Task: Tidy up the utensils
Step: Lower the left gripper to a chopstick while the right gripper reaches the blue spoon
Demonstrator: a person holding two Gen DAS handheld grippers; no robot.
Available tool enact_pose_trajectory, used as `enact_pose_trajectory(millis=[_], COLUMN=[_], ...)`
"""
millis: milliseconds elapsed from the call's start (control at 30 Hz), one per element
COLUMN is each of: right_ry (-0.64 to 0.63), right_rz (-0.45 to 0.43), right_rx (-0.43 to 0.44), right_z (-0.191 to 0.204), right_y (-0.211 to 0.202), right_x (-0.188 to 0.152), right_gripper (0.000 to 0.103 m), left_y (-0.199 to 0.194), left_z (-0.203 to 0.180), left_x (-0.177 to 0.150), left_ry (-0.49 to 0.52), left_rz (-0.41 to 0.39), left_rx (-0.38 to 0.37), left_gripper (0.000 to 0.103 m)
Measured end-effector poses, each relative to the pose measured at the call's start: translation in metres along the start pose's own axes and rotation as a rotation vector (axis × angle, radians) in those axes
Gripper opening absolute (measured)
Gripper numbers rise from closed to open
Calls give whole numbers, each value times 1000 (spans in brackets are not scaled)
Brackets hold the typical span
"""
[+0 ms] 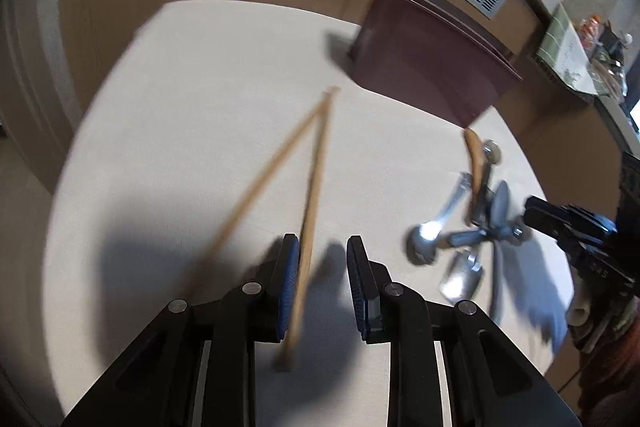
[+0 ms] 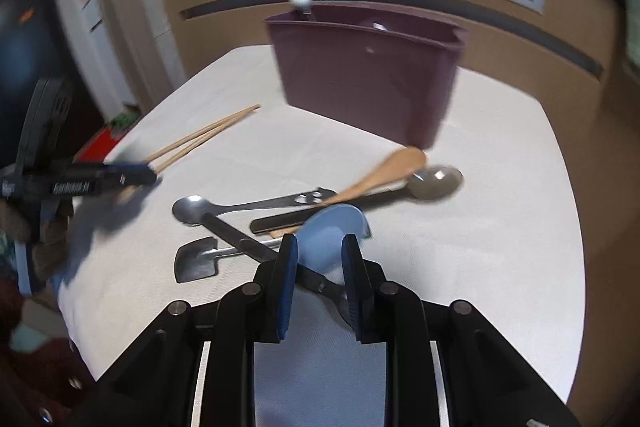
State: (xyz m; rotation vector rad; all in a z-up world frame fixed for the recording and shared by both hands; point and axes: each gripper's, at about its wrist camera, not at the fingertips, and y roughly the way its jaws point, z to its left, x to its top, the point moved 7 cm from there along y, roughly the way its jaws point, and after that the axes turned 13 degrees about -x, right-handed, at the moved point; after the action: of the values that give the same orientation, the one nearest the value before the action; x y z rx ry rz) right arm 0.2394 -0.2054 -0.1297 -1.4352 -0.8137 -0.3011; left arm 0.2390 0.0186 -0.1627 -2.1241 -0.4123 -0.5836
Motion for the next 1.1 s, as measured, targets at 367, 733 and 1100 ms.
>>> enact_pose_trajectory(millis=[367, 733, 1100], right_ry=[194, 273, 124], right_rz=[118, 141, -18], right_rx=[28, -13, -22], right_z=[3, 21, 15], right_y=[27, 49, 17], right_x=[-8, 14, 11], right_gripper=[25, 34, 34], left_y=[17, 20, 10], left_z=[-34, -17, -13], left_x=[-7, 10, 6], left_ry=[24, -1, -26], left_rz=[6, -51, -70], left_rx=[1, 90, 118], left_gripper=[26, 26, 26])
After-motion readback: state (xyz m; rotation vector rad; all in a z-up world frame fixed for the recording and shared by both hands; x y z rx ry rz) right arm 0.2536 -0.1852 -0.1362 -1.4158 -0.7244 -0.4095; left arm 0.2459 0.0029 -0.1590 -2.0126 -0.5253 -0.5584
